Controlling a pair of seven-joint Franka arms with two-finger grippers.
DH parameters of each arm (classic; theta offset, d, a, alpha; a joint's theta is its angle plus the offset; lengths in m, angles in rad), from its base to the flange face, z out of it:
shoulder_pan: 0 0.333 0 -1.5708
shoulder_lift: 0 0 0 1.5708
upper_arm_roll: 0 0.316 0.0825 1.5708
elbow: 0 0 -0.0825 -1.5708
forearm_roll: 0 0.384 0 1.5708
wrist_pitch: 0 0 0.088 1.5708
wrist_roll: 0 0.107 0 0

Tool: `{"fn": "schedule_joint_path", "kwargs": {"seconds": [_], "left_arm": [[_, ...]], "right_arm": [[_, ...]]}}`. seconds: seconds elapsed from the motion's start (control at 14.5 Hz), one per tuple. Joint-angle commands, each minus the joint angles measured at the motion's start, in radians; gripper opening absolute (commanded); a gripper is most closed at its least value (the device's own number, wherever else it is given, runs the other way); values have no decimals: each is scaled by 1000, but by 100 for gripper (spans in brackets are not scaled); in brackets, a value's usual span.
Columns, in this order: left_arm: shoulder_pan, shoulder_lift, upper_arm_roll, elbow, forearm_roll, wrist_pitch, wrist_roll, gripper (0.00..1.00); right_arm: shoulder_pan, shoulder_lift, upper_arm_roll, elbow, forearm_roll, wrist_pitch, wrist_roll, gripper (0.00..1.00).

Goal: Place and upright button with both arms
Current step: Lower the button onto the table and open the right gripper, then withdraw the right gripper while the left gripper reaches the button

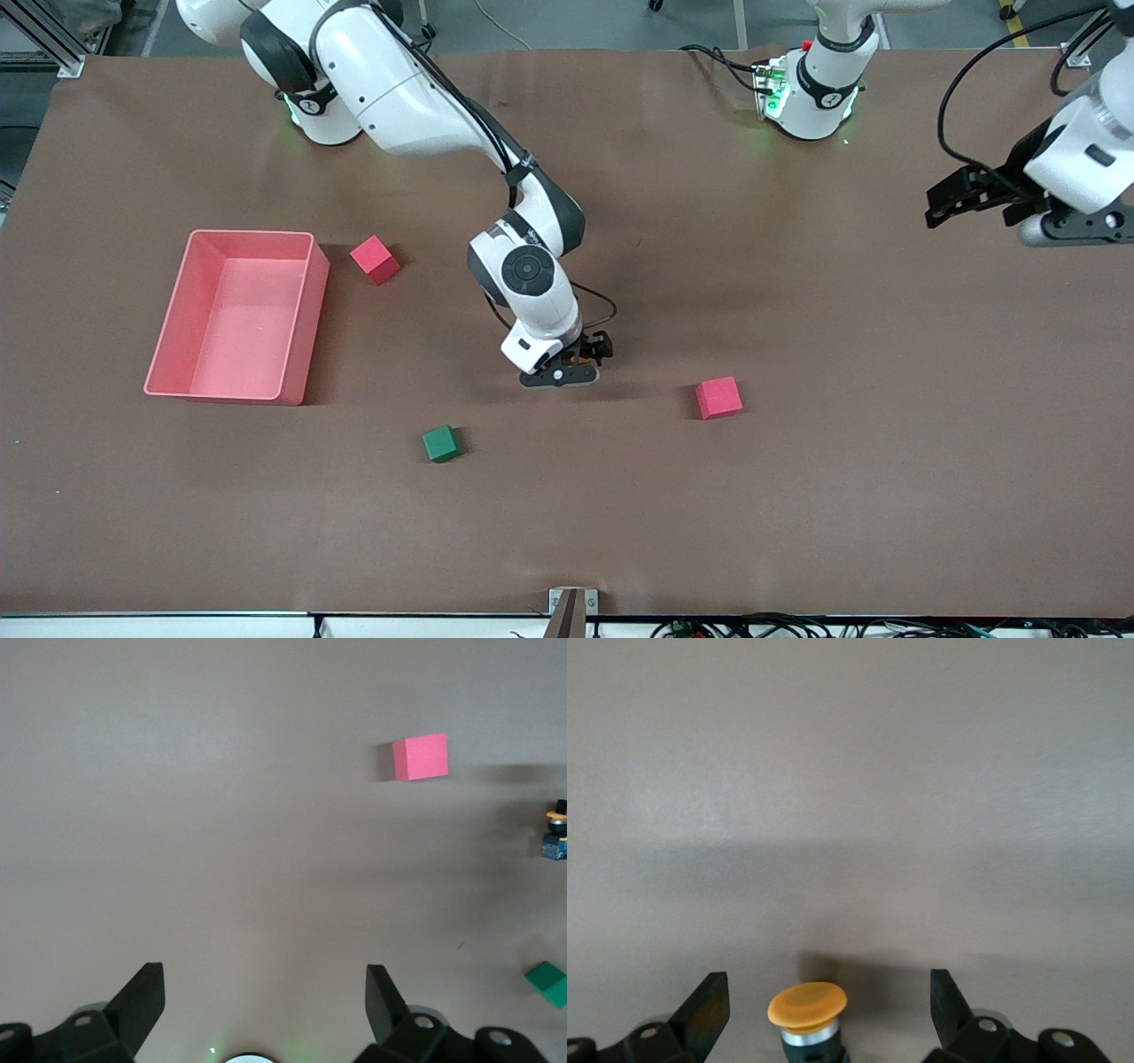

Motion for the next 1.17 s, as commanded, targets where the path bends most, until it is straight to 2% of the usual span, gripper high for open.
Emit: {"fn": "schedule_joint_path", "kwargs": {"seconds": [0.0,0.28,0.48,0.62,0.89,1.1], "left_arm": [[-2,30,-25,6,-11,35,-52,100],[-4,112,-109,6,-10,115,-186,100],[-13,158,-126,5,-7,167,-209,100],[-25,185,-126,3,-7,193,-230,100],[-89,257,-126,-33,2,299,-299,100],[-123,281,-126,-99,2,450,-371,100]], "right_arm": [[-11,-78,-43,-18,8,-108,1,100],[-16,-219,-120,-21,10,-258,0,100],[-34,-313,-170,-25,11,-364,-31,100],[-69,-390,-186,-35,10,-485,-98,100],[-244,-538,-201,-54,10,-683,-319,100],[-379,-647,-201,-120,7,-740,-504,100]]}}
